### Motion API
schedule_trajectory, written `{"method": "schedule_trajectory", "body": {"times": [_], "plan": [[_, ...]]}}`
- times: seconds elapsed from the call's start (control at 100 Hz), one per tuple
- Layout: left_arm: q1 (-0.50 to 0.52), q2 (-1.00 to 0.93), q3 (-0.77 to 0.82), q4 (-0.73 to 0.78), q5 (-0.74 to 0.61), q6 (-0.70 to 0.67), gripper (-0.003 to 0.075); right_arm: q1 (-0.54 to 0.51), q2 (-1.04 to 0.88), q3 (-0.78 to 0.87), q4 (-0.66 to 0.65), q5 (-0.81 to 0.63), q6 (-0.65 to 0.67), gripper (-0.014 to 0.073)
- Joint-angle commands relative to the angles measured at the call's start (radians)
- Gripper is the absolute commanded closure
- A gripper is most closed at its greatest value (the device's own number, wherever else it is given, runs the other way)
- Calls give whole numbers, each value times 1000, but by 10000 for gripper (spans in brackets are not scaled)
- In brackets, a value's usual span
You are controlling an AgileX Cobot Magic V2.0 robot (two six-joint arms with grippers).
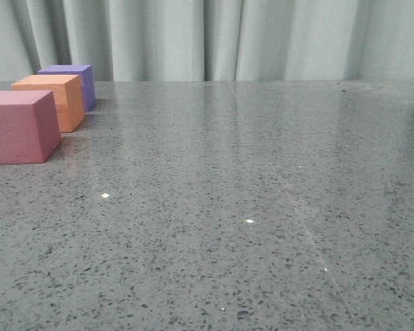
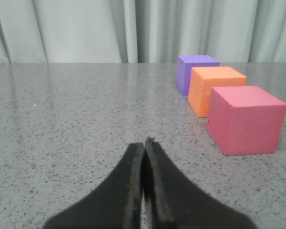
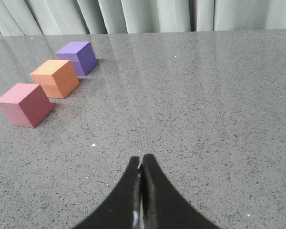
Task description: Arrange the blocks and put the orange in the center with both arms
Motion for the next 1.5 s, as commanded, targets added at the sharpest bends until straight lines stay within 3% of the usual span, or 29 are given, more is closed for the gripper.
{"method": "schedule_trajectory", "body": {"times": [0.0,0.71,0.83,1.07,1.34,1.49], "plan": [[2,-33,20,-9,-91,-12,739,-2,2,-28,-16,-79,-2,715],[2,-33,20,-9,-91,-12,739,-4,3,-24,-15,-79,-2,715],[2,-33,20,-9,-91,-12,739,-10,1,-20,-21,-131,-2,715],[2,-33,20,-9,-91,-12,739,-171,-37,86,-91,-329,-18,715],[2,-33,20,-9,-91,-12,739,-381,-154,227,89,-363,-298,715],[2,-33,20,-9,-91,-12,739,-490,-234,297,96,-363,-310,715]]}}
